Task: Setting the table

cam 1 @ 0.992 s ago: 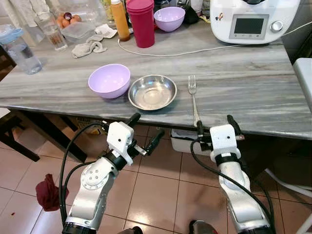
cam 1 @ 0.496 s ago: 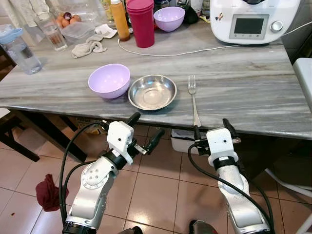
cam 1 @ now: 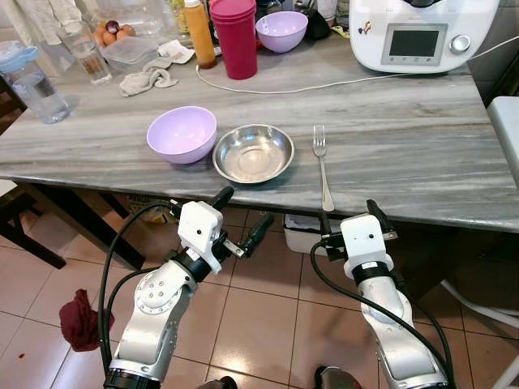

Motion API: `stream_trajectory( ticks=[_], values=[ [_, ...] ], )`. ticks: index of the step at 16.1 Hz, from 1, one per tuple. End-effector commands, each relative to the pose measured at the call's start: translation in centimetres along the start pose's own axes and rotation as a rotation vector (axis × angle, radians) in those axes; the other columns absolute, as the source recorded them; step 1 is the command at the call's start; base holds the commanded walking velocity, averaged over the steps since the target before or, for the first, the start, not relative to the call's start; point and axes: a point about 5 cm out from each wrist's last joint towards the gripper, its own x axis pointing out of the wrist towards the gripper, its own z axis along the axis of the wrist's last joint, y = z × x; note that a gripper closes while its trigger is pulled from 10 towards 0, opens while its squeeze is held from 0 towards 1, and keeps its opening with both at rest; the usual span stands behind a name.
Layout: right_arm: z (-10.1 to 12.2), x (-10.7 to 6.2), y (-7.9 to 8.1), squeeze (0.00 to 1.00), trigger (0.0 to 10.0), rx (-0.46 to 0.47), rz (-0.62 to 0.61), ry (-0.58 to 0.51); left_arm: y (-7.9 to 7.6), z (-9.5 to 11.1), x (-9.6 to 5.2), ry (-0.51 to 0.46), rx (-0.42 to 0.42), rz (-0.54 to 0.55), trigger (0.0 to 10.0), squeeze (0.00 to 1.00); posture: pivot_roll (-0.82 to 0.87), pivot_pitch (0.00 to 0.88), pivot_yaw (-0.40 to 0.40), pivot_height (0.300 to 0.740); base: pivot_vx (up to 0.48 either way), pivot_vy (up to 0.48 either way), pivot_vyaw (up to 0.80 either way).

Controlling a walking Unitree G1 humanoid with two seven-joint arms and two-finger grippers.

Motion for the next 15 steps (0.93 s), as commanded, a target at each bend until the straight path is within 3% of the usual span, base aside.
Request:
stream_trajectory(
  ticks=[1,8,11,12,13,15],
  values=[
    [0.12,0.29,0.41,0.96,10.0,0.016,0.013,0.005,-0.13,-0.16,-0.28,0.009,-0.007,-0.030,10.0,0.00,-0.19,0.160,0.128,0.740,0.000,0.000,0.00],
    [0.19,1.19,0.38,0.82,10.0,0.031,0.007,0.008,-0.21,-0.54,-0.43,0.026,-0.009,-0.050,10.0,0.00,-0.19,0.159,0.128,0.740,0.000,0.000,0.00],
    [-0.07,0.84,0.73,0.65,10.0,0.023,0.022,0.009,-0.24,-0.52,-0.45,0.023,-0.011,-0.046,10.0,0.00,-0.18,0.160,0.125,0.740,0.000,0.000,0.00],
    [-0.08,0.84,0.70,0.64,10.0,0.022,0.021,0.009,-0.25,-0.52,-0.45,0.022,-0.010,-0.046,10.0,0.00,-0.18,0.160,0.125,0.740,0.000,0.000,0.00],
    [-0.05,0.85,0.68,0.53,10.0,0.018,0.020,0.006,-0.25,-0.50,-0.45,0.021,-0.010,-0.045,10.0,0.00,-0.18,0.160,0.125,0.740,0.000,0.000,0.00],
    [0.09,1.03,0.58,0.45,10.0,0.014,0.015,-0.003,-0.28,-0.47,-0.36,0.019,-0.010,-0.045,10.0,0.00,-0.19,0.160,0.128,0.740,0.000,0.000,0.00]
  ],
)
